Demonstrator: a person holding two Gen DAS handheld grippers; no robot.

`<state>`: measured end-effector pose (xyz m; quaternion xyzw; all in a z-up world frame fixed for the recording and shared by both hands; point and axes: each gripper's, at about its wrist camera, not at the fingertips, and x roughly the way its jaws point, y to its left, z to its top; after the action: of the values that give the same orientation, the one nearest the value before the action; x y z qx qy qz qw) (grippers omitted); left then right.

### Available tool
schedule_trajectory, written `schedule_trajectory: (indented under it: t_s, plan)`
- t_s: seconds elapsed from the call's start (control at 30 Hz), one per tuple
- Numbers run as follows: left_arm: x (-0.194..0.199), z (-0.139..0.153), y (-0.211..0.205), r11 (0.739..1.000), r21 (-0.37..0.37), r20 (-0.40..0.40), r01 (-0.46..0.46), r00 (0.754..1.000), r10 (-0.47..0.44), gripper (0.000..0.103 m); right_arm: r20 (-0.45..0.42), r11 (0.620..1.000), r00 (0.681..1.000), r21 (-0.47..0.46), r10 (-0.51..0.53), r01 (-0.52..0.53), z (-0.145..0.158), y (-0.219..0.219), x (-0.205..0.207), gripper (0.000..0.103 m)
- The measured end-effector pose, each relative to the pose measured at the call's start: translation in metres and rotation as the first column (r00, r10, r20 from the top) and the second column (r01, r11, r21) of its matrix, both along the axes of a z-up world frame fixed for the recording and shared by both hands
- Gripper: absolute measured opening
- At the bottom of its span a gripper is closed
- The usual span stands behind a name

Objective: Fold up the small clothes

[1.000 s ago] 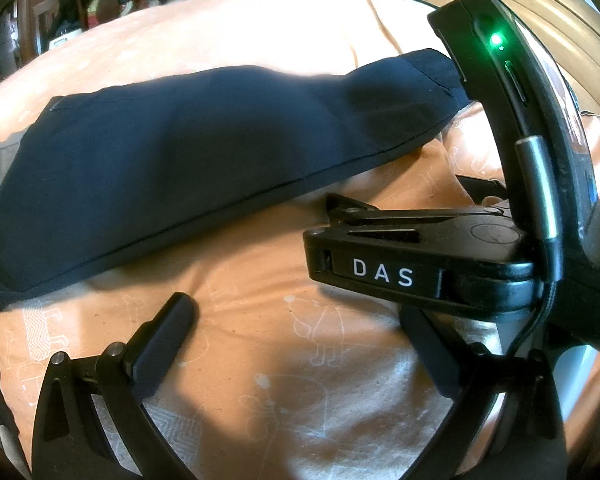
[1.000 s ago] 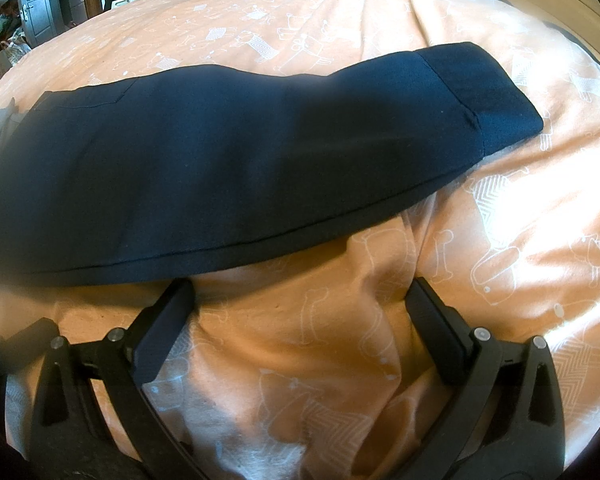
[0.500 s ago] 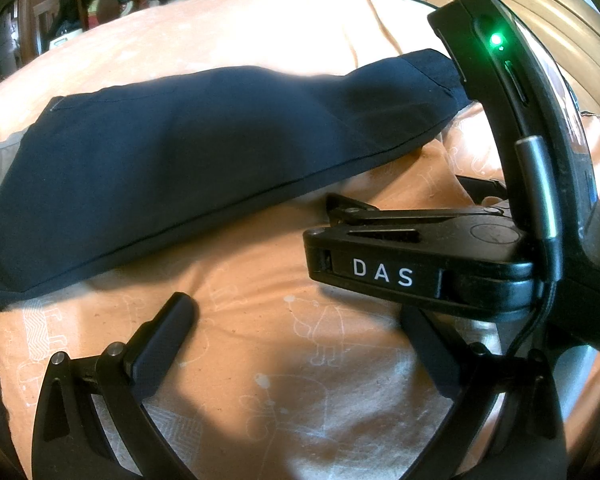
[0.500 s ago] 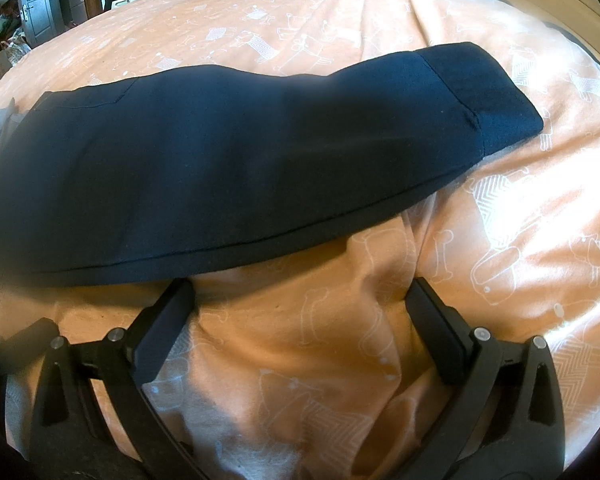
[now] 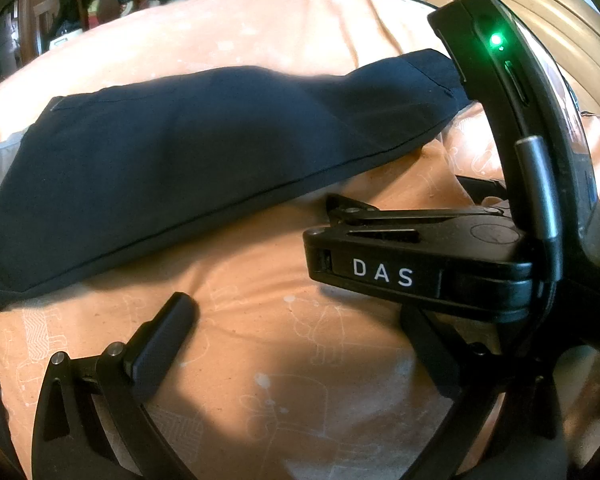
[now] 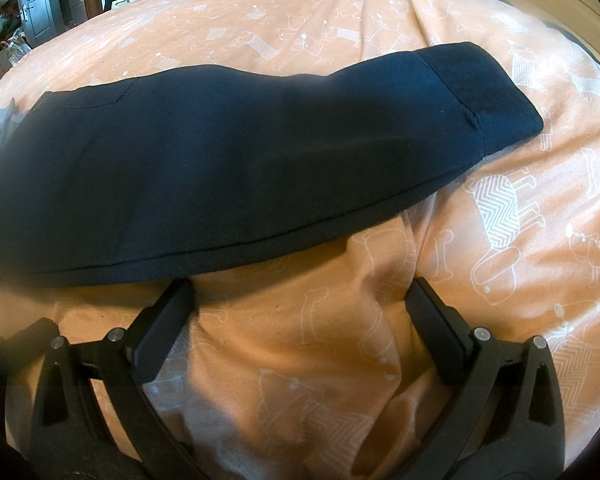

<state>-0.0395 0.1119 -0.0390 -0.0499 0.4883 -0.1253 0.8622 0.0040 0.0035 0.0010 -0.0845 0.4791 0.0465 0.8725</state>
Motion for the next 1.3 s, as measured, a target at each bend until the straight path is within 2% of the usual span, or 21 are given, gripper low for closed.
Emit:
schedule_trajectory:
  t_s: [0.23, 0.47, 0.53, 0.6, 0.7, 0.73, 0.83, 0.87, 0.9, 0.97, 1.0, 1.07, 1.1, 1.17, 1.23, 1.3]
  plan:
    - [0.004, 0.000, 0.003, 1.000, -0.005, -0.002, -0.010, 1.000, 0.010, 0.103, -0.006, 1.000, 1.000, 0.007, 0.000, 0.000, -0.002, 0.001, 0.000, 0.103]
    - [0.014, -0.001, -0.001, 1.000, 0.020, -0.021, -0.016, 1.000, 0.017, 0.103, -0.007, 1.000, 1.000, 0.017, 0.015, -0.015, -0.001, 0.000, 0.010, 0.103]
    - [0.023, 0.000, 0.000, 1.000, 0.011, -0.074, 0.017, 0.997, -0.016, 0.103, -0.025, 0.999, 1.000, 0.045, 0.016, -0.015, 0.000, -0.003, 0.014, 0.103]
    - [0.030, 0.005, 0.006, 0.992, -0.036, -0.126, 0.124, 0.984, -0.128, 0.103, -0.046, 0.997, 0.999, 0.075, 0.010, -0.006, 0.003, -0.006, 0.019, 0.103]
    - [0.028, 0.024, 0.031, 0.953, -0.197, -0.182, 0.230, 0.947, -0.266, 0.103, -0.114, 0.988, 0.991, 0.150, 0.063, -0.046, 0.015, -0.010, 0.027, 0.103]
    - [0.022, 0.038, 0.045, 0.941, -0.237, -0.164, 0.240, 0.945, -0.283, 0.103, -0.079, 0.980, 0.994, 0.189, 0.071, -0.055, 0.026, -0.011, 0.023, 0.103]
    - [-0.003, 0.088, 0.092, 0.921, -0.296, -0.055, 0.253, 0.958, -0.280, 0.103, 0.061, 0.965, 0.995, 0.247, 0.073, -0.086, 0.068, -0.003, 0.003, 0.103]
    - [-0.013, 0.104, 0.107, 0.911, -0.327, -0.028, 0.250, 0.961, -0.274, 0.103, 0.137, 0.957, 0.988, 0.272, 0.067, -0.103, 0.088, 0.002, -0.007, 0.103]
    - [-0.024, 0.119, 0.123, 0.897, -0.367, -0.003, 0.248, 0.963, -0.268, 0.103, 0.234, 0.941, 0.969, 0.305, 0.076, -0.147, 0.112, 0.010, -0.024, 0.103]
    - [-0.049, 0.149, 0.151, 0.866, -0.426, 0.047, 0.264, 0.962, -0.270, 0.103, 0.365, 0.920, 0.926, 0.324, 0.092, -0.219, 0.161, 0.030, -0.057, 0.103]
    - [-0.060, 0.164, 0.163, 0.855, -0.446, 0.054, 0.265, 0.961, -0.270, 0.103, 0.414, 0.914, 0.905, 0.321, 0.100, -0.248, 0.179, 0.040, -0.074, 0.103]
    - [-0.089, 0.188, 0.181, 0.806, -0.508, 0.086, 0.305, 0.949, -0.304, 0.103, 0.474, 0.894, 0.871, 0.325, 0.128, -0.308, 0.205, 0.064, -0.103, 0.103]
    - [-0.102, 0.198, 0.192, 0.787, -0.531, 0.094, 0.313, 0.945, -0.312, 0.103, 0.491, 0.883, 0.856, 0.317, 0.160, -0.347, 0.214, 0.080, -0.118, 0.103]
    - [-0.130, 0.210, 0.211, 0.746, -0.582, 0.094, 0.324, 0.938, -0.334, 0.103, 0.486, 0.877, 0.848, 0.289, 0.212, -0.385, 0.214, 0.106, -0.135, 0.103]
    - [-0.152, 0.213, 0.235, 0.695, -0.651, 0.073, 0.306, 0.936, -0.343, 0.103, 0.481, 0.848, 0.840, 0.308, 0.252, -0.432, 0.213, 0.123, -0.162, 0.103]
    - [-0.172, 0.207, 0.253, 0.667, -0.686, 0.046, 0.291, 0.932, -0.359, 0.103, 0.457, 0.827, 0.846, 0.337, 0.274, -0.450, 0.202, 0.134, -0.179, 0.103]
